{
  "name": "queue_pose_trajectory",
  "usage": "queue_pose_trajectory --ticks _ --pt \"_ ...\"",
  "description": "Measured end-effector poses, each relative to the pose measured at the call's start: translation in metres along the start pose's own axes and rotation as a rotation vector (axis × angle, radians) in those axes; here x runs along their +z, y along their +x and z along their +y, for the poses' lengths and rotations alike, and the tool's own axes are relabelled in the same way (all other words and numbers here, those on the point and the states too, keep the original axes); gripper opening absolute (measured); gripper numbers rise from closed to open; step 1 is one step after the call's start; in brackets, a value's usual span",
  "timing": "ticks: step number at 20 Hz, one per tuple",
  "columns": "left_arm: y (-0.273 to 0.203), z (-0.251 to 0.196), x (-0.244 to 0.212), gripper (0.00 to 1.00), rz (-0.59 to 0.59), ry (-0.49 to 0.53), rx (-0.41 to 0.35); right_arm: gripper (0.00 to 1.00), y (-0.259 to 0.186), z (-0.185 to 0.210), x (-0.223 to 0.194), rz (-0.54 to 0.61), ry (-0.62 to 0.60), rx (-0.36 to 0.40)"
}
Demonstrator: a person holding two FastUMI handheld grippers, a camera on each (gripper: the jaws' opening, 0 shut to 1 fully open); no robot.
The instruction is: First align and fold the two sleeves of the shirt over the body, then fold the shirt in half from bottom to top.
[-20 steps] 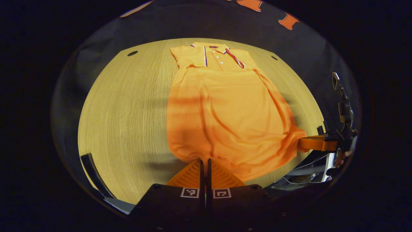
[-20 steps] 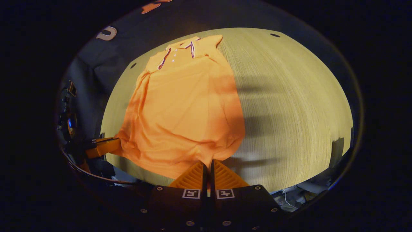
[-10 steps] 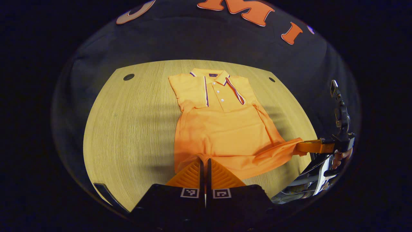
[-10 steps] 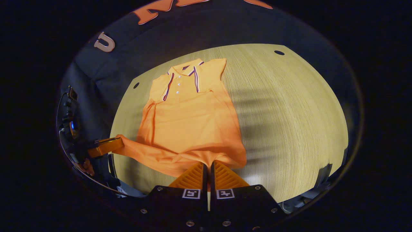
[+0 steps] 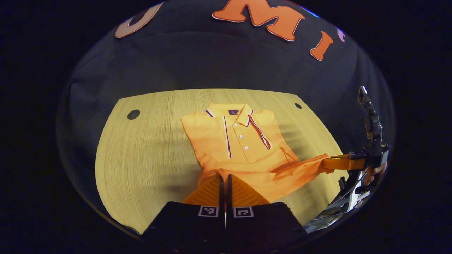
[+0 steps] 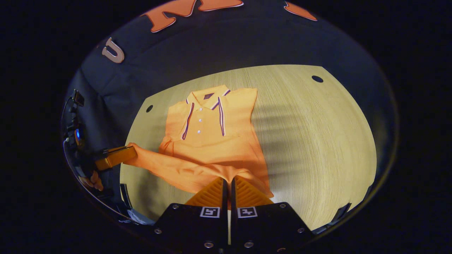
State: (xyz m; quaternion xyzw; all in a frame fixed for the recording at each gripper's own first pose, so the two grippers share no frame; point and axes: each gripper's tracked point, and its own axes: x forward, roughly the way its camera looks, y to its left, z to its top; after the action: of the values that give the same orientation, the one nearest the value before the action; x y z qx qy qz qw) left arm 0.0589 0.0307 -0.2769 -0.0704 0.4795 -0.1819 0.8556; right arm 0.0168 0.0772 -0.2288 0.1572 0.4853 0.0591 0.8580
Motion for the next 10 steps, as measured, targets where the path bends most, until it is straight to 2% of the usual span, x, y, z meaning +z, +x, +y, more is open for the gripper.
queue_pose_trajectory --ticks 5,10 --pt "0.029 0.023 0.056 0.01 -0.053 0.012 0.013 0.04 0.024 0.0 0.066 -0.046 0.004 -0.021" --pt "0.068 0.051 0.095 0.01 -0.064 0.033 0.048 0.04 0.058 -0.002 0.11 -0.039 0.019 -0.035"
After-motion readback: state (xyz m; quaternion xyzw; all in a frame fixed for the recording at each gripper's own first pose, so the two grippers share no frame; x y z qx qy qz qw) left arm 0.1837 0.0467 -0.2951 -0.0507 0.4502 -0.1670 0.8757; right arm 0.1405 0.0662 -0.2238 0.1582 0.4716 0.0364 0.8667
